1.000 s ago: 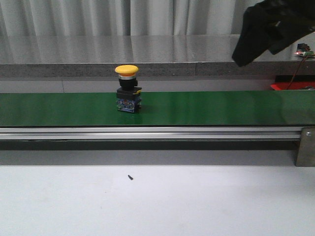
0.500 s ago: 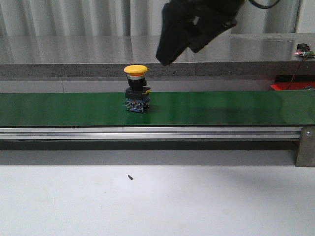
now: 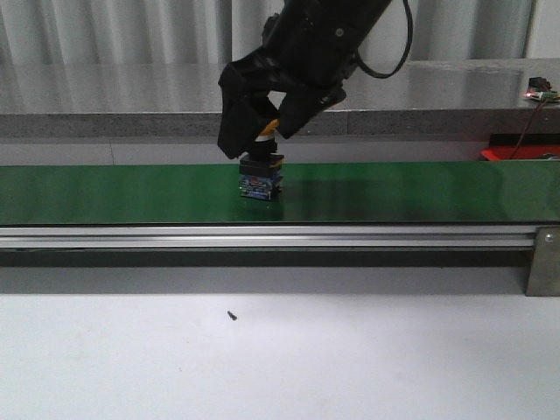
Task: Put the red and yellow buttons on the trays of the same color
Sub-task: 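Close the right gripper on the yellow button's cap and lift it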
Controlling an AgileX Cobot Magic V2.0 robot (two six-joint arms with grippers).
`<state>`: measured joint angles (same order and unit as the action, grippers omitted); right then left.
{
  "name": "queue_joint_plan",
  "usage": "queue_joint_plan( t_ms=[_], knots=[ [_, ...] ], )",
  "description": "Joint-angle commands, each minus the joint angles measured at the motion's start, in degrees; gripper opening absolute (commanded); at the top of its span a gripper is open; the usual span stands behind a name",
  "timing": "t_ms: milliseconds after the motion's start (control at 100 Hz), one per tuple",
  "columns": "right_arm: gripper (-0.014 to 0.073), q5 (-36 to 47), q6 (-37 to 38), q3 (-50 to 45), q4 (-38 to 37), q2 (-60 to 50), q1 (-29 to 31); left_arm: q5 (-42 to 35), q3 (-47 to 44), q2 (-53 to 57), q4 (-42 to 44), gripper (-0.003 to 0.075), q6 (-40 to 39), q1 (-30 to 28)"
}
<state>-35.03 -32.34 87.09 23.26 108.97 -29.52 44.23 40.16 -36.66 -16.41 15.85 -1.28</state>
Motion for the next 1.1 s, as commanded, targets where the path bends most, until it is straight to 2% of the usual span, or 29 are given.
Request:
queue_joint_plan(
  t_ms=[0,180,250,440,560,870,1090],
  knots=[
    [0.0614,4.3,-0.6,2.0,1.6,-2.1,0.0,-3.8,1.6,0.2,-1.4,-0.0020,-0.4,0.4],
    [0.0592,5.5,-0.6,2.0,1.6,-1.0,0.0,-3.8,1.6,0.2,-1.4,-0.0020,-0.4,0.4],
    [0.0527,5.5,-0.5,2.0,1.6,-0.6,0.1,-3.8,1.6,0.2,-1.4,-0.0020,-0.4,0.4],
    [0.0271,5.1,-0.1,2.0,1.6,-0.6,0.3,-3.8,1.6,0.2,-1.4,-0.0020,-0.4,0.4],
    [0.0187,5.5,-0.1,2.0,1.6,-0.7,0.3,-3.8,1.6,0.2,-1.4,-0.0020,-0.4,0.4],
    [0.0171,3.7,-0.1,1.9,1.6,-3.6,0.4,-3.8,1.6,0.2,-1.4,-0.0020,-0.4,0.4],
    [0.0171,0.3,2.3,1.6,1.8,-8.8,2.9,-3.8,1.6,0.2,-1.4,-0.0020,-0.4,0.4]
  ],
)
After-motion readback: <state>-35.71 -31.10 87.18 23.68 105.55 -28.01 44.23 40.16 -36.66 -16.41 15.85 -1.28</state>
